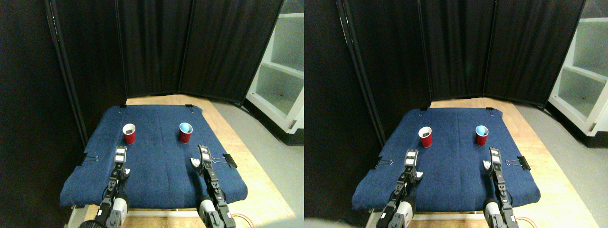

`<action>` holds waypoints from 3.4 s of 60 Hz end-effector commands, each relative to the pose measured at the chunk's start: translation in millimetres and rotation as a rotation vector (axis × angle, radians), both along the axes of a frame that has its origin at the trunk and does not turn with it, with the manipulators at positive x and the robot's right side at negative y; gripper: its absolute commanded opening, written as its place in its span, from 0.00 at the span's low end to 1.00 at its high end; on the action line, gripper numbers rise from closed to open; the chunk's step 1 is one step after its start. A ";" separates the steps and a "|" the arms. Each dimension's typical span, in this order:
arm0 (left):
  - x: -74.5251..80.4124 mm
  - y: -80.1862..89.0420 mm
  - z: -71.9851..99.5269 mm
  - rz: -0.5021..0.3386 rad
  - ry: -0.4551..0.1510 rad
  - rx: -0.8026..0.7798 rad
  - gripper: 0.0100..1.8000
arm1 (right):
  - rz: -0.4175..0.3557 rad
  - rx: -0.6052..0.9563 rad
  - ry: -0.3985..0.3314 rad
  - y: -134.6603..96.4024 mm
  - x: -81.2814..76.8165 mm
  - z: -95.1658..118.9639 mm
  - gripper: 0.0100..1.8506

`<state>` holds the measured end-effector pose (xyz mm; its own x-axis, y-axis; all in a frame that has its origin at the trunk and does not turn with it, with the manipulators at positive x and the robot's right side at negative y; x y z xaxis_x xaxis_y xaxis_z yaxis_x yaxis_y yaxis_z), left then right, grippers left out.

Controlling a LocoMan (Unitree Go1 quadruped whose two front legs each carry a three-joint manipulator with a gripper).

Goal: Pour (bimanual)

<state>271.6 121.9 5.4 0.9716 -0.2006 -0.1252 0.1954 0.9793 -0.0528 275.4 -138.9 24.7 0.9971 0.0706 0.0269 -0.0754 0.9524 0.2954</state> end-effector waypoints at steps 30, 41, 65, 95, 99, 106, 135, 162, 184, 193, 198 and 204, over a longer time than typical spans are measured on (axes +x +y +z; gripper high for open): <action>36.6 4.9 7.1 0.184 -0.082 -0.485 0.48 | -0.063 0.515 -0.013 2.1 37.4 3.4 0.37; 45.8 5.5 0.4 0.268 -0.092 -0.648 0.42 | -0.063 0.699 0.009 -1.3 52.5 -3.6 0.37; 70.8 0.9 -2.8 0.333 -0.077 -0.843 0.53 | -0.171 0.950 0.073 4.0 77.6 -10.9 0.39; 93.4 -3.4 -5.1 0.415 -0.037 -1.046 0.64 | -0.173 1.044 0.178 5.6 104.7 -22.5 0.48; 94.6 -3.0 -8.6 0.422 -0.045 -1.072 0.65 | -0.168 1.064 0.184 5.5 107.9 -25.6 0.46; 94.7 -2.7 -11.5 0.433 -0.039 -1.096 0.64 | -0.179 1.064 0.190 6.1 105.9 -26.2 0.46; 101.9 7.2 -30.8 0.496 0.001 -1.205 0.63 | -0.192 1.142 0.169 -0.9 108.5 -32.9 0.49; 110.8 22.0 -45.9 0.515 0.018 -1.235 0.63 | -0.209 1.225 0.153 -3.9 112.7 -38.2 0.52; 126.6 12.4 -49.0 0.551 0.042 -1.305 0.62 | -0.223 1.260 0.150 -4.2 115.6 -34.4 0.55; 129.6 9.6 -51.2 0.554 0.054 -1.312 0.63 | -0.217 1.257 0.150 -4.6 115.9 -34.8 0.54; 131.2 9.9 -53.4 0.570 0.051 -1.302 0.65 | -0.221 1.266 0.156 -5.9 117.0 -36.3 0.57; 133.5 10.8 -55.8 0.593 0.056 -1.293 0.64 | -0.241 1.256 0.150 -6.7 117.8 -37.9 0.55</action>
